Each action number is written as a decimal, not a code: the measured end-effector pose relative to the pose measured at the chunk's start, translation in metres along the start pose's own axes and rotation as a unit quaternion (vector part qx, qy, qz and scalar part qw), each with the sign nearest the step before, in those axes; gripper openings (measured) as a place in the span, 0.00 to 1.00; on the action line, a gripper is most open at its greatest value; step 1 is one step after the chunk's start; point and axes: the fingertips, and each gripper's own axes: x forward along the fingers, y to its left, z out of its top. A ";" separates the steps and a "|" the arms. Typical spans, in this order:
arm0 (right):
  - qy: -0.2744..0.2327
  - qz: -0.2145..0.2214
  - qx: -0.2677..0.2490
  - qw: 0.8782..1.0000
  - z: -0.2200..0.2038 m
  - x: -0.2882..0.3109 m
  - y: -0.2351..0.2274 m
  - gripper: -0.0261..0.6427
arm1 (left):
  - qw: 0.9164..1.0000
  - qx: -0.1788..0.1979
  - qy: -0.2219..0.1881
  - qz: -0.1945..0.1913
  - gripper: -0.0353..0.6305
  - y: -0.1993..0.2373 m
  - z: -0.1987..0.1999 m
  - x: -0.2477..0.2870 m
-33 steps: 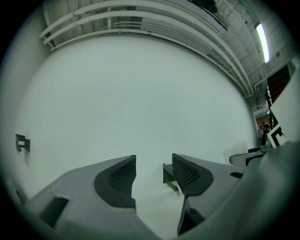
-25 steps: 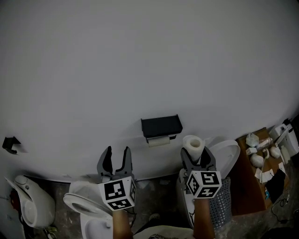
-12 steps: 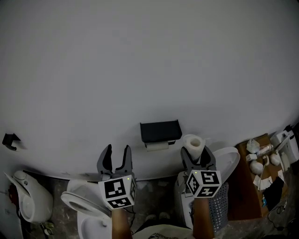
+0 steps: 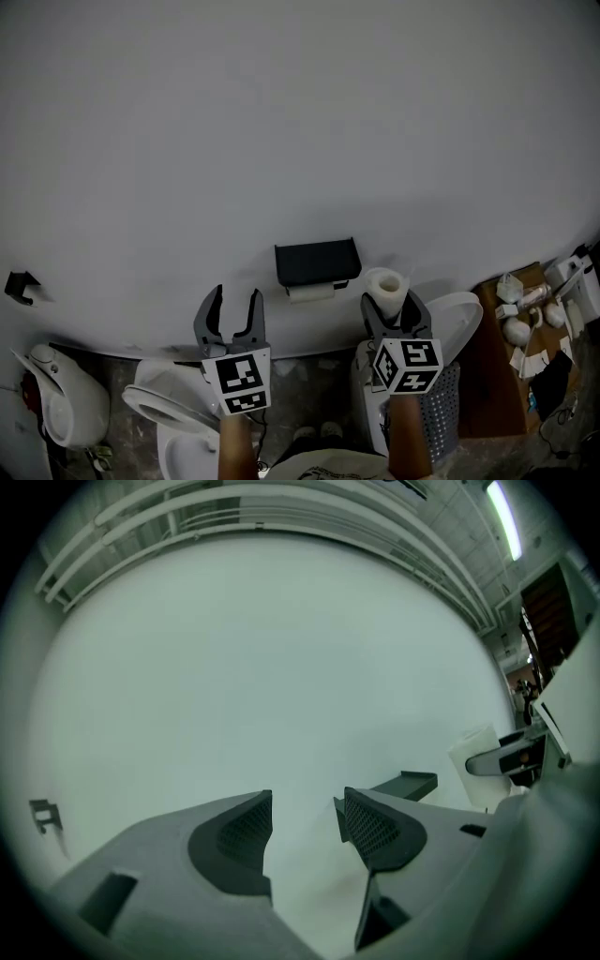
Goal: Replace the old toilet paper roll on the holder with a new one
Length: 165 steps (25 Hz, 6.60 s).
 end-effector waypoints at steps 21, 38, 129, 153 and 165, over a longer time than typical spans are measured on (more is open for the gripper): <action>0.020 -0.023 -0.010 0.999 -0.014 0.004 -0.015 0.49 | 0.893 0.443 0.072 0.036 0.41 -0.046 -0.034 0.022; 0.025 -0.050 0.001 0.998 -0.023 -0.014 -0.040 0.49 | 0.884 0.461 0.070 -0.029 0.41 -0.102 -0.055 0.029; 0.028 -0.195 0.023 0.980 -0.031 -0.085 -0.198 0.49 | 0.905 0.362 -0.049 -0.218 0.33 -0.315 -0.009 0.082; 0.015 -0.080 0.006 0.997 -0.016 -0.026 -0.081 0.49 | 0.981 -0.045 -0.050 -0.180 0.33 -0.115 0.022 0.036; 0.011 -0.046 0.009 0.999 -0.017 -0.009 -0.047 0.49 | 0.984 -0.123 -0.041 -0.122 0.33 -0.052 0.002 0.021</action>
